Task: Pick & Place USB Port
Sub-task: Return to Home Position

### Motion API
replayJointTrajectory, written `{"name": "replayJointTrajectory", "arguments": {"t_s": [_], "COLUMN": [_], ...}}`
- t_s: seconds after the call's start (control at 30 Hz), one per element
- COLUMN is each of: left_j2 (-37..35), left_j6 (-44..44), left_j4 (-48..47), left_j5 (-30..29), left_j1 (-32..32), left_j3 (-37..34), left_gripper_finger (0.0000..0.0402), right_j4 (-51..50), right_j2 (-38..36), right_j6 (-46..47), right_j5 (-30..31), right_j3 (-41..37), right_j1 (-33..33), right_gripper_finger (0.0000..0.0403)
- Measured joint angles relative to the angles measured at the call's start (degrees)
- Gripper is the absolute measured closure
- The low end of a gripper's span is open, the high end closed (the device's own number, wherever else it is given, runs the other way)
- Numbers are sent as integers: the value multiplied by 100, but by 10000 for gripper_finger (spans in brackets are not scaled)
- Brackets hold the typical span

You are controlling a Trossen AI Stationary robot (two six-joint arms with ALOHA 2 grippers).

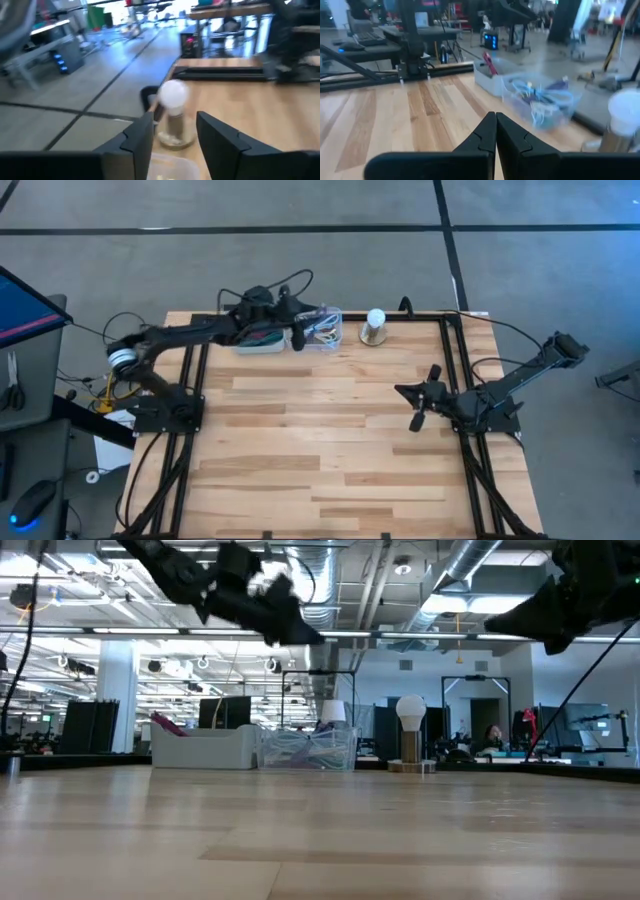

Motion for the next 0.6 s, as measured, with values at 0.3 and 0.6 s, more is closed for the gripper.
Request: {"name": "replayJointTrajectory", "arguments": {"t_s": [0.3, 0.6], "left_j2": [-1705, -3219], "left_j6": [-1, -87], "left_j4": [-2503, -3466], "left_j5": [213, 284], "left_j1": [-439, -1273], "left_j3": [0, -804], "left_gripper_finger": [288, 349], "right_j4": [66, -905], "right_j2": [-2, -856], "right_j6": [-1432, -1577], "right_j5": [-1, 11], "right_j3": [590, 923], "right_j1": [78, 566], "right_gripper_finger": [401, 401]}}
